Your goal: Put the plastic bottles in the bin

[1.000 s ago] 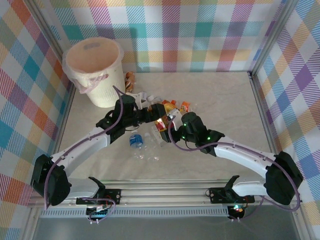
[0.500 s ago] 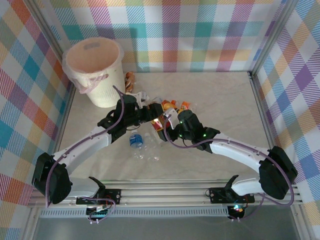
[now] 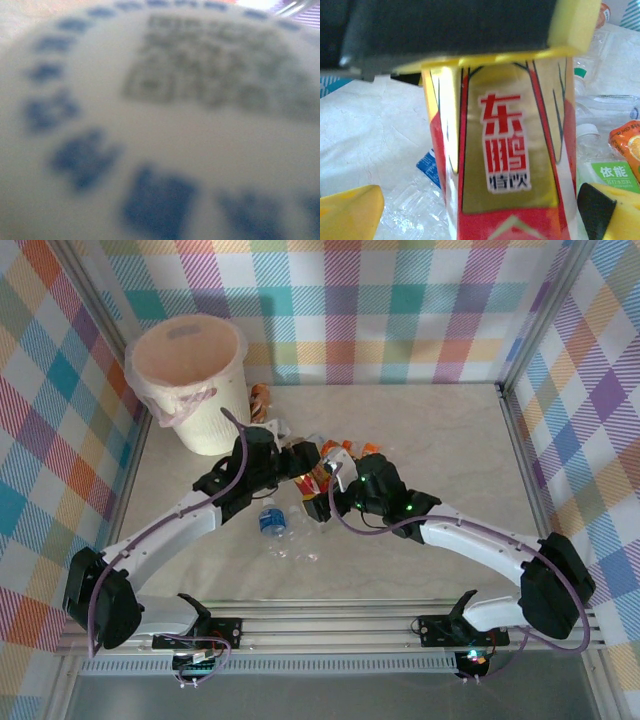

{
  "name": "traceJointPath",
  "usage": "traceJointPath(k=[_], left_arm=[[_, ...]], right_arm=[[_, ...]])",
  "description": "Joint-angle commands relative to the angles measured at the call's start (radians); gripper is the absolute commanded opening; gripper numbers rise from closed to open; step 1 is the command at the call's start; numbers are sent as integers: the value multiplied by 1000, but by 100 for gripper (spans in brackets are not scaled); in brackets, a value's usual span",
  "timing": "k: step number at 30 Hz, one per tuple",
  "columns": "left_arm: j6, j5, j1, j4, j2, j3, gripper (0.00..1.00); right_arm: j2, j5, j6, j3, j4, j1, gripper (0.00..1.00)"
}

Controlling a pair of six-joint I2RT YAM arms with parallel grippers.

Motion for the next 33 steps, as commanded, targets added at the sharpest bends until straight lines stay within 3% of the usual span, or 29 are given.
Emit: traceJointPath(k=[1, 9, 20, 33], left_arm=[[66, -98, -4, -57, -17, 54, 57], [168, -389, 19, -229, -52, 179, 57], [486, -537, 108, -169, -28, 395, 57], [773, -621, 285, -24, 231, 780, 56]], right_arm=[[-37, -15, -7, 50, -5, 6, 100], [-75, 139, 62, 24, 36, 5, 100], [-46, 209, 136, 30, 117, 5, 100], [-41, 266, 155, 37, 126, 5, 100]])
